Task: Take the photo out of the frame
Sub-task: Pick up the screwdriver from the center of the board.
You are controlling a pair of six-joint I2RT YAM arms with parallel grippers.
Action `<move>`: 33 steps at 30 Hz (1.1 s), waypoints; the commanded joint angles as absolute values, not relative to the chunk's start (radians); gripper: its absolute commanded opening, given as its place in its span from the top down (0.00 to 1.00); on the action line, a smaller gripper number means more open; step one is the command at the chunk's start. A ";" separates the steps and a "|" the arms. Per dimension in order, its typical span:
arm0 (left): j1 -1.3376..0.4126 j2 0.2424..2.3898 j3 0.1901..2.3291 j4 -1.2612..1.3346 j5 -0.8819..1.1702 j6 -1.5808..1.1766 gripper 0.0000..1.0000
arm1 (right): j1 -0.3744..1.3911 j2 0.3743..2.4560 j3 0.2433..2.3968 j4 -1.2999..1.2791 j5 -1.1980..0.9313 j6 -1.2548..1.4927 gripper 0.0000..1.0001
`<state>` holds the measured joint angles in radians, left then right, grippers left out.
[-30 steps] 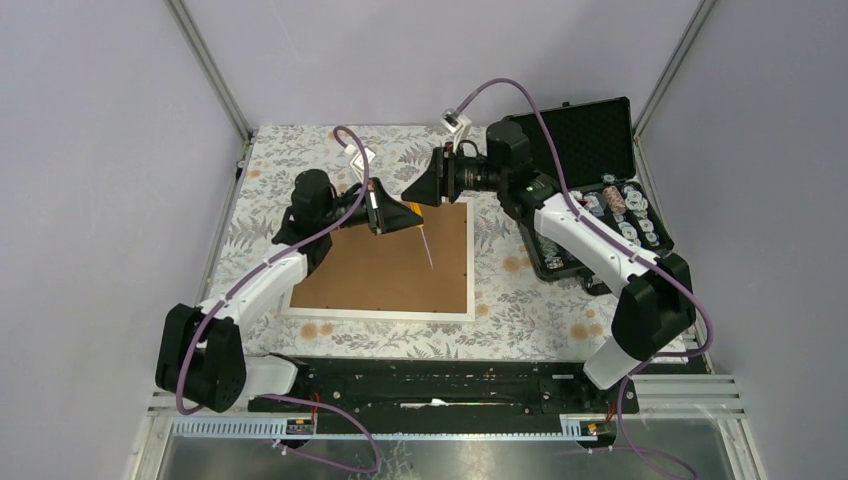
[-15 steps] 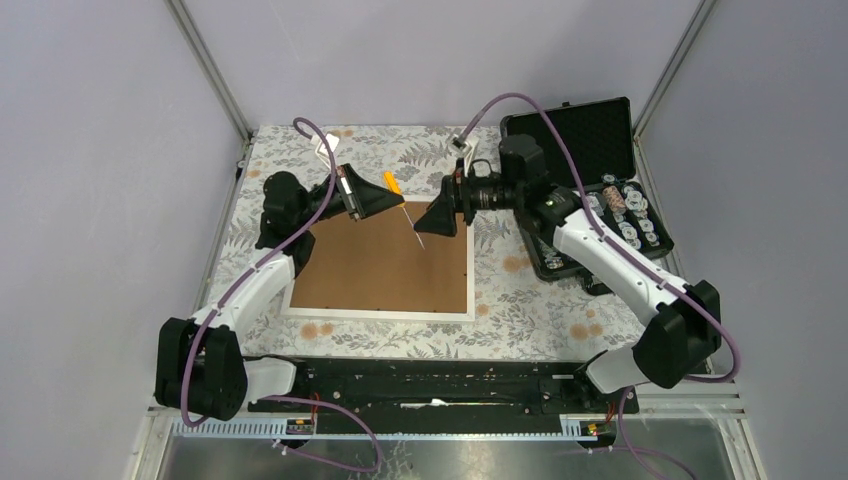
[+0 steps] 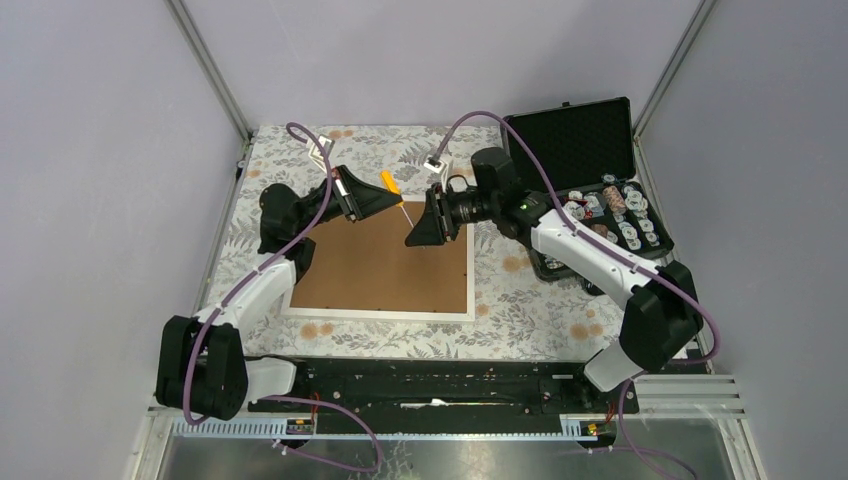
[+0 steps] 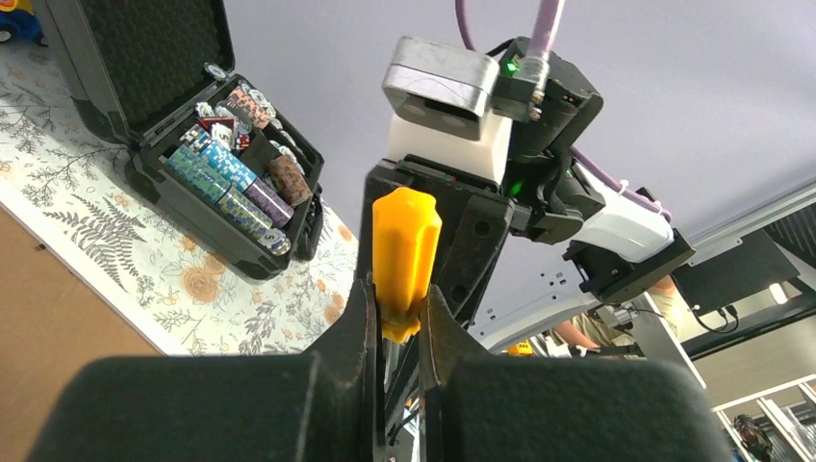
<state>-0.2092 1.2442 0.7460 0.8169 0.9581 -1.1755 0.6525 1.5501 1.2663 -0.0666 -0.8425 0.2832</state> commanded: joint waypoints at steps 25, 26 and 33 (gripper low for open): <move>-0.229 1.294 1.095 -0.550 1.153 -0.229 0.23 | 0.763 1.476 1.424 -0.738 -0.474 -0.517 1.00; -0.231 1.292 1.081 -0.521 1.176 -0.253 0.24 | 0.775 1.478 1.425 -0.744 -0.452 -0.528 1.00; -0.257 1.264 0.985 -0.325 1.238 -0.403 0.32 | 0.813 1.494 1.413 -0.747 -0.375 -0.554 1.00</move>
<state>-0.2428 1.3064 1.0142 -0.4564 1.1645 -0.3244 0.7879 1.5093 1.3830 -0.7296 -0.4370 -0.5026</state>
